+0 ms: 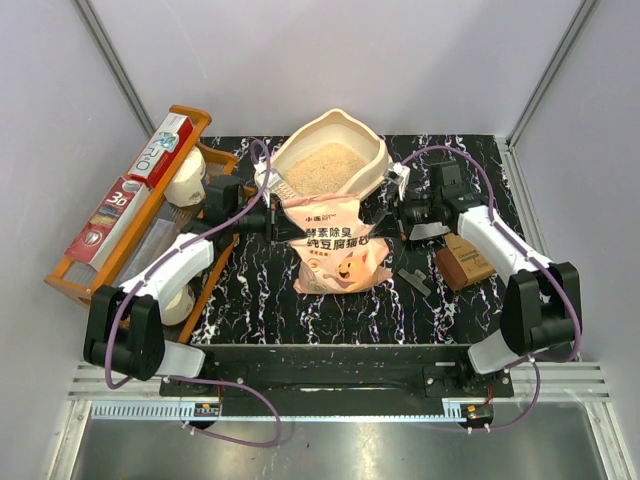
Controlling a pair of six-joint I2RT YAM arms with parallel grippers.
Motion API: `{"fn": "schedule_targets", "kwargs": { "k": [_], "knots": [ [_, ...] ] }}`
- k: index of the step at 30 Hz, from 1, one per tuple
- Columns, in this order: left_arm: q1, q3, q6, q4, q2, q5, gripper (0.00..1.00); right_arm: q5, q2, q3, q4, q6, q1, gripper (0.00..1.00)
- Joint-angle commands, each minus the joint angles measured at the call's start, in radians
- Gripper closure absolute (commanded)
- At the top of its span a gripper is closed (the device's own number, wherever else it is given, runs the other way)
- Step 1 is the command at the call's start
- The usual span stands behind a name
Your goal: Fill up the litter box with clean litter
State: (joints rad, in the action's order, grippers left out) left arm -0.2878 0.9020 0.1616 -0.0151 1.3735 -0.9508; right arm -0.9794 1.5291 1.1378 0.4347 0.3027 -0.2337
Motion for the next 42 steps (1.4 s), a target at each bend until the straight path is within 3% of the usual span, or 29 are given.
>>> {"fn": "schedule_targets", "kwargs": {
  "k": [1,2,6,9,12,15,18,19,24,25,31,38,42],
  "knots": [
    [0.026,0.046,-0.055,-0.078,-0.044,-0.045,1.00,-0.195,-0.043,0.040,0.037,0.019,0.026,1.00],
    [0.030,0.072,-0.092,-0.200,-0.031,-0.055,1.00,-0.240,-0.023,0.056,0.109,0.026,0.034,1.00],
    [0.039,0.175,-0.195,-0.443,0.022,-0.103,1.00,-0.326,0.052,0.166,0.319,0.099,0.088,1.00],
    [0.055,0.254,-0.240,-0.569,0.085,-0.150,1.00,-0.320,0.077,0.226,0.533,0.269,0.103,1.00],
    [0.058,0.288,-0.215,-0.594,0.140,-0.187,1.00,-0.329,0.143,0.269,0.697,0.358,0.122,1.00],
    [0.058,0.278,-0.168,-0.548,0.154,-0.195,1.00,-0.344,0.235,0.338,0.945,0.588,0.126,1.00],
    [0.058,0.282,-0.165,-0.525,0.157,-0.189,1.00,-0.350,0.261,0.352,0.993,0.661,0.125,1.00],
    [0.056,0.281,-0.136,-0.513,0.156,-0.192,1.00,-0.352,0.244,0.340,0.969,0.630,0.125,1.00],
    [0.033,0.284,-0.120,-0.479,0.159,-0.189,1.00,-0.305,0.120,0.121,0.364,0.191,0.123,0.96],
    [0.026,0.284,-0.119,-0.477,0.159,-0.187,1.00,-0.286,0.083,0.090,0.202,0.065,0.123,0.88],
    [0.001,0.278,-0.119,-0.476,0.159,-0.184,1.00,-0.284,0.062,-0.010,-0.014,-0.083,0.123,0.62],
    [-0.013,0.284,-0.117,-0.477,0.177,-0.184,1.00,-0.303,0.049,-0.116,-0.220,-0.212,0.088,0.55],
    [-0.013,0.290,-0.116,-0.476,0.187,-0.190,1.00,-0.260,0.031,-0.196,-0.463,-0.415,0.059,0.52]
  ]
}}
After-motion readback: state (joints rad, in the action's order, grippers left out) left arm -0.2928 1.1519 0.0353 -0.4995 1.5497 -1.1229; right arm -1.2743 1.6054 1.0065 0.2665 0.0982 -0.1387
